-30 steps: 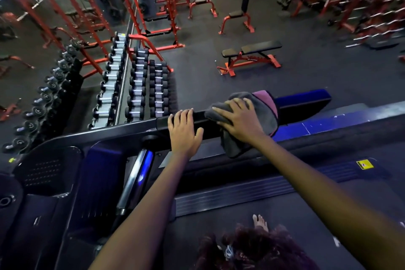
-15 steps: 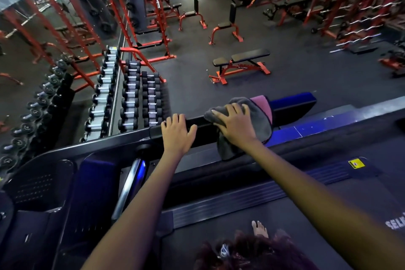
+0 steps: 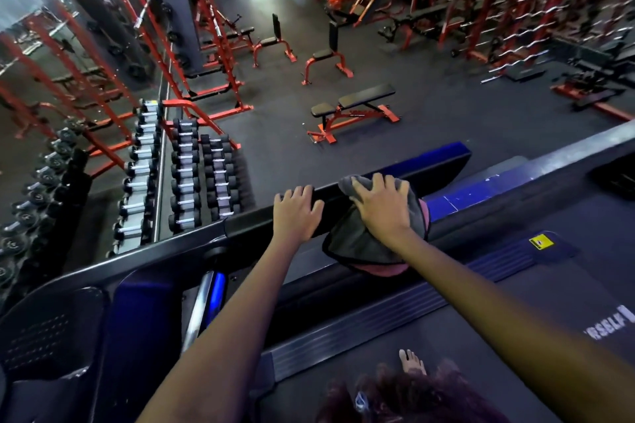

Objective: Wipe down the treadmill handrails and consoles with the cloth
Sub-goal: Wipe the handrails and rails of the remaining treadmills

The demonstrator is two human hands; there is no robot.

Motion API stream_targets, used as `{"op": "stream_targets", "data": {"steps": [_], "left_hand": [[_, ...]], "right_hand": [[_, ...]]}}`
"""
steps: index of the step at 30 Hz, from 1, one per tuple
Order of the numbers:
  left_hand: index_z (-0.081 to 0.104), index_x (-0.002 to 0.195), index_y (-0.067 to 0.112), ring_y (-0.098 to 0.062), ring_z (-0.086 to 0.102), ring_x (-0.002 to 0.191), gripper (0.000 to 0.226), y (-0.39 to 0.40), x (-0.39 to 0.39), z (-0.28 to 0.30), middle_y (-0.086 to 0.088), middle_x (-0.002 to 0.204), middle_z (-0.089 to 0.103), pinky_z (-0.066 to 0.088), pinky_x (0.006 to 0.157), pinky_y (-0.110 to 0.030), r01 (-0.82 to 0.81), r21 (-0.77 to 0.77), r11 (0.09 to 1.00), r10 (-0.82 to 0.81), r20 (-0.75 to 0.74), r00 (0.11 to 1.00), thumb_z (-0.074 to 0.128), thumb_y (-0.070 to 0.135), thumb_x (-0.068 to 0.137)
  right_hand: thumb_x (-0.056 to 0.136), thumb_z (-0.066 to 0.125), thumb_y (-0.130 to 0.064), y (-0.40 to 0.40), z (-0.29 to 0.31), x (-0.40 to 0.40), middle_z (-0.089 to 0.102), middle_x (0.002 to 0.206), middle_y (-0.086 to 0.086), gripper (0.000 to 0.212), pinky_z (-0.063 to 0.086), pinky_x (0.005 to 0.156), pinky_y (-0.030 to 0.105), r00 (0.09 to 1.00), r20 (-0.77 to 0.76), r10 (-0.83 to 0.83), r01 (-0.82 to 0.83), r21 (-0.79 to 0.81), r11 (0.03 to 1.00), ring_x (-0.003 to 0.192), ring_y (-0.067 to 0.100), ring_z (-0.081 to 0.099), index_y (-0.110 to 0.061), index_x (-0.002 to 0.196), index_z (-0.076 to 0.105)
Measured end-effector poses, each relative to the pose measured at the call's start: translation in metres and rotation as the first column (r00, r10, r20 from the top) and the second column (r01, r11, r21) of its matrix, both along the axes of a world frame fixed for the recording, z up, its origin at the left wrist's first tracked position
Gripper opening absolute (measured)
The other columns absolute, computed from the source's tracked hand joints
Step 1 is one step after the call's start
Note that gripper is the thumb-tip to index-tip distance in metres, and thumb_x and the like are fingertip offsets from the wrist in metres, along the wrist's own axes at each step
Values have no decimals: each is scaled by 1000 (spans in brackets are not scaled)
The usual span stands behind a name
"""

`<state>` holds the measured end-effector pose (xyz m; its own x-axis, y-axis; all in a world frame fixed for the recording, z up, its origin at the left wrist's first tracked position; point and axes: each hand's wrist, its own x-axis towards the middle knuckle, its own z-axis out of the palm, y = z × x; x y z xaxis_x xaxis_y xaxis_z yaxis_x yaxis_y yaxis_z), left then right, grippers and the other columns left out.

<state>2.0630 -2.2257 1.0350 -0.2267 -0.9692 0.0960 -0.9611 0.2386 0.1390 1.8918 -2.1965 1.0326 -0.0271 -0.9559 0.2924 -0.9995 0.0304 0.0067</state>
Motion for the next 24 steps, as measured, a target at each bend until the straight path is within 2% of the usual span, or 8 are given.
{"op": "stream_targets", "data": {"steps": [2,5,12,18,24], "left_hand": [[55,124,10,-30,56,107,70,5,1,-5,-9,117,62,36,90,-39,16,-82,996,-18,-19,1000,12,43,80],[60,117,7,-31,60,98,66,4,2,-10,-11,108,66,40,86,-40,4,-134,991,-12,-60,998,18,42,81],[61,118,6,-30,61,98,66,6,1,-11,-11,109,67,40,87,-40,5,-170,985,-22,-94,995,17,39,82],[62,116,6,-32,61,95,64,3,1,-13,-12,106,67,41,84,-40,-4,-170,985,-14,-106,994,18,39,82],[62,116,7,-29,61,95,63,3,2,-14,-10,106,68,41,85,-40,3,-198,980,-25,-106,994,19,39,83]], "right_hand": [[94,47,-38,-5,5,-13,53,116,17,38,31,95,54,993,54,-109,105,58,993,110,37,45,-27,130,52],[97,40,-38,-21,13,-3,45,125,16,35,26,100,60,970,111,-215,203,107,973,116,40,40,-24,128,50],[98,40,-39,-1,6,-19,39,120,13,44,45,79,43,973,225,-58,23,155,988,103,33,50,-29,141,36],[97,44,-31,-32,24,-9,33,131,13,35,43,73,36,965,183,-186,156,169,973,101,31,55,-11,125,53],[97,43,-37,-7,8,-18,39,126,14,44,45,79,41,984,134,115,-131,117,984,104,33,52,-21,138,41]]}}
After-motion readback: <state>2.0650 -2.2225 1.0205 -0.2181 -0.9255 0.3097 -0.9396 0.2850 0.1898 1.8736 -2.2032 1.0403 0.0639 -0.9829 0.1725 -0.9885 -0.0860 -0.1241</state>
